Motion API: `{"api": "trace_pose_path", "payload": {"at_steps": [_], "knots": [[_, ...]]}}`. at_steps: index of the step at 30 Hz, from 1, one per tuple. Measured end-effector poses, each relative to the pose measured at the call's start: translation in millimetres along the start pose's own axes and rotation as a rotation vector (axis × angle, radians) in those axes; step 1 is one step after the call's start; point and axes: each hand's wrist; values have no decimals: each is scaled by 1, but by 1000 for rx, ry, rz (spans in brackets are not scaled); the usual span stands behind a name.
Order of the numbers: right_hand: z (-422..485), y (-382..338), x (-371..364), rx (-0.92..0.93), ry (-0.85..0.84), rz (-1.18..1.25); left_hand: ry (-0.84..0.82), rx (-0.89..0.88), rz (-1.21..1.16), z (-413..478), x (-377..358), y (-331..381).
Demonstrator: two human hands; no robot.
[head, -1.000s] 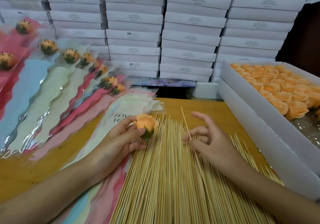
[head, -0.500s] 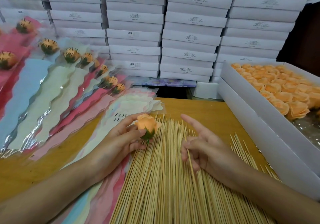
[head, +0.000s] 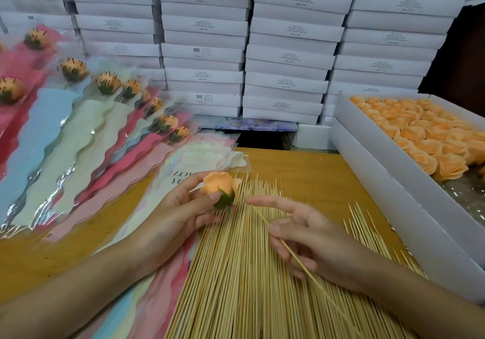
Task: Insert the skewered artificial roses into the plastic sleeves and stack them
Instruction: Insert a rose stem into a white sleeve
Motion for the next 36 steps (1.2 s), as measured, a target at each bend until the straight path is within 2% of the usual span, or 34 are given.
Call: {"api": "trace_pose_path", "payload": {"at_steps": [16, 36], "knots": [[3, 4, -2, 5, -37, -87, 12, -20, 19, -1, 0, -2], [2, 4, -2, -10, -16, -139, -58, -45, 70, -3, 1, 0]]}}
Point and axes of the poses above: each hand's wrist, its own z-axis towards the middle knuckle, its own x-axis out of the back of the hand, y = z × x, and after that the axes turned 12 degrees about y, right-handed
